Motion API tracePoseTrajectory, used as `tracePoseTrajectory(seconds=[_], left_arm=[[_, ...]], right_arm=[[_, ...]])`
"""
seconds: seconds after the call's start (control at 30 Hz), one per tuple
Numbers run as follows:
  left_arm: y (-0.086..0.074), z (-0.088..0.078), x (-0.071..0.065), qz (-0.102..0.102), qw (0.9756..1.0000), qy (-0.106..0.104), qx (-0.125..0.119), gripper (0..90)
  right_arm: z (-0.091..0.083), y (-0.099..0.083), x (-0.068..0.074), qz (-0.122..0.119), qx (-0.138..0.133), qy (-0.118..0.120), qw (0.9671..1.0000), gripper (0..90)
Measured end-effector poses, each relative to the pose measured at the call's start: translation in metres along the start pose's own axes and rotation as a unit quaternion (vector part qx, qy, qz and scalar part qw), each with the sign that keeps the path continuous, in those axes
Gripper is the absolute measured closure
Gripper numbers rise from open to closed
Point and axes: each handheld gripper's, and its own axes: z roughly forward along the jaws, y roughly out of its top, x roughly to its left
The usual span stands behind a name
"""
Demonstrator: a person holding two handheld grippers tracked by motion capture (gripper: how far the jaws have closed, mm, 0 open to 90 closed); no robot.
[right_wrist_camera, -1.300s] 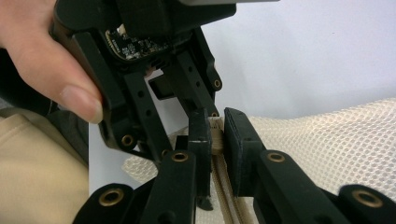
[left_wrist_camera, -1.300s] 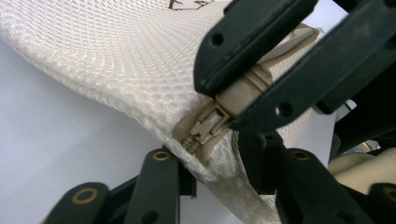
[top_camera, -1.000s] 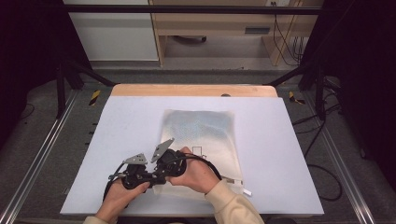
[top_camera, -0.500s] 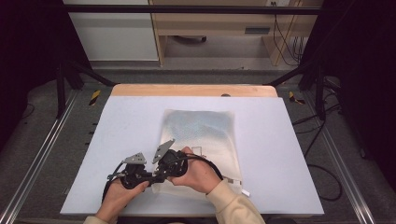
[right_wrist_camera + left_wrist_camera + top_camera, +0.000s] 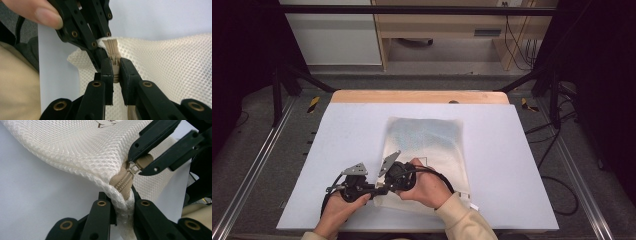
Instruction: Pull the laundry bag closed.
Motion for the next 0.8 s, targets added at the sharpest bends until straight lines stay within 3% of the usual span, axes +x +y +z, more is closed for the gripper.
tracePoseTrajectory(seconds=[0.23, 0.8], left_arm=[[0.0, 0.0, -0.001, 0.003, 1.0, -0.003, 0.001, 85.2], [0.0, 0.007, -0.009, 0.019, 0.9997, -0.008, 0.014, 85.1]], right_arm=[[0.0, -0.012, -0.006, 0.005, 0.017, -0.003, 0.9998, 82.0], [-0.006, -0.031, -0.01, 0.027, 0.017, 0.008, 0.9995, 81.9]])
